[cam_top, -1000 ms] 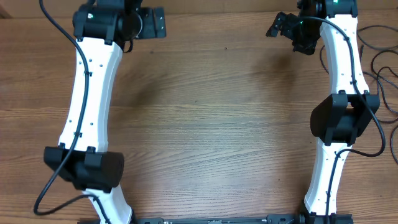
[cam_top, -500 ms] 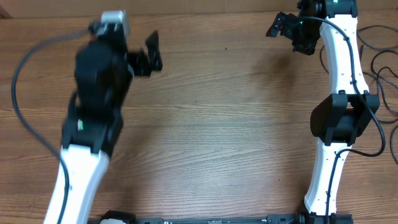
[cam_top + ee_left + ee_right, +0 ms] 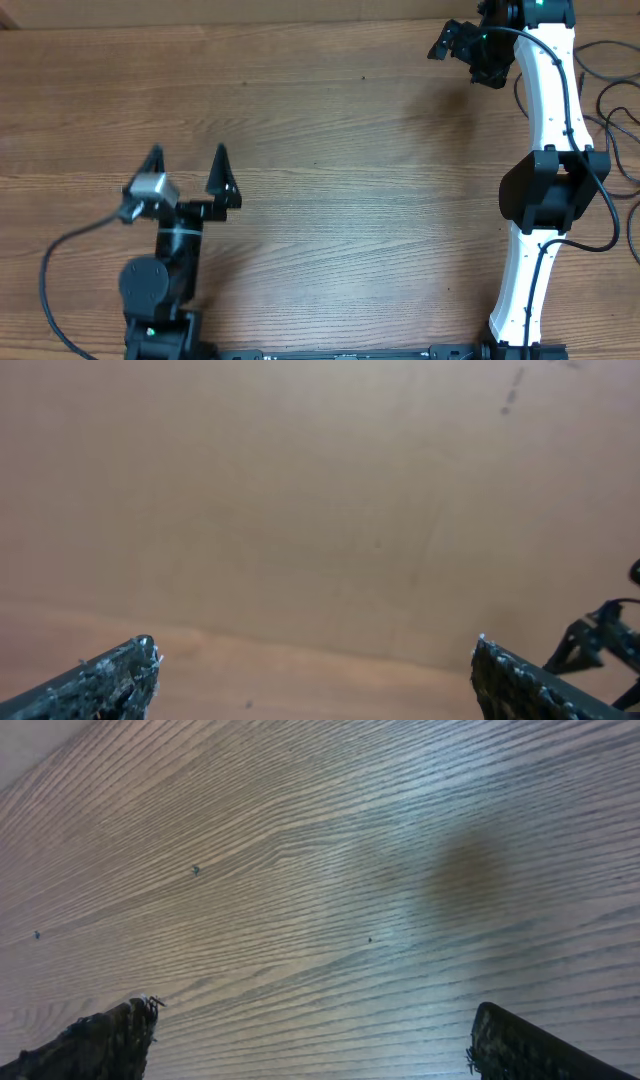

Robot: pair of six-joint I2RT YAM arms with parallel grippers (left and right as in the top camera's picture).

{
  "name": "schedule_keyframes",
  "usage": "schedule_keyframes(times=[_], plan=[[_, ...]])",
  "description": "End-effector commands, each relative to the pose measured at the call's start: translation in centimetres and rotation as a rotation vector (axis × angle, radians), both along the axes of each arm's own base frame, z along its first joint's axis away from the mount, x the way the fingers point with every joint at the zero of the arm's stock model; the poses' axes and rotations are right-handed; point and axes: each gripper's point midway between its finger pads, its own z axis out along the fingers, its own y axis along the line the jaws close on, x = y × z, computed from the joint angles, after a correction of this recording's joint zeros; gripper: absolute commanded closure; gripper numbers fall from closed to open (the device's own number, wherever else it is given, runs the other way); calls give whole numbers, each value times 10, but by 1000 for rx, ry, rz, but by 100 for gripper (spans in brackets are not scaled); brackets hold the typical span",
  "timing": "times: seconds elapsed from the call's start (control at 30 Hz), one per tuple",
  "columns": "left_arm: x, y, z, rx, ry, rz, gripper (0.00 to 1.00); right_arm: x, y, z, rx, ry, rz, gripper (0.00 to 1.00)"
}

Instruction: Untangle cables

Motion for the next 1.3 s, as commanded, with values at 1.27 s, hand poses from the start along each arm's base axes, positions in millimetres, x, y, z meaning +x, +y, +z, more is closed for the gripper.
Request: schedule_keyframes(times=[1.27], plan=[[-42,26,-141,26,247,82,0,0,1,11,3,-24,2,0]])
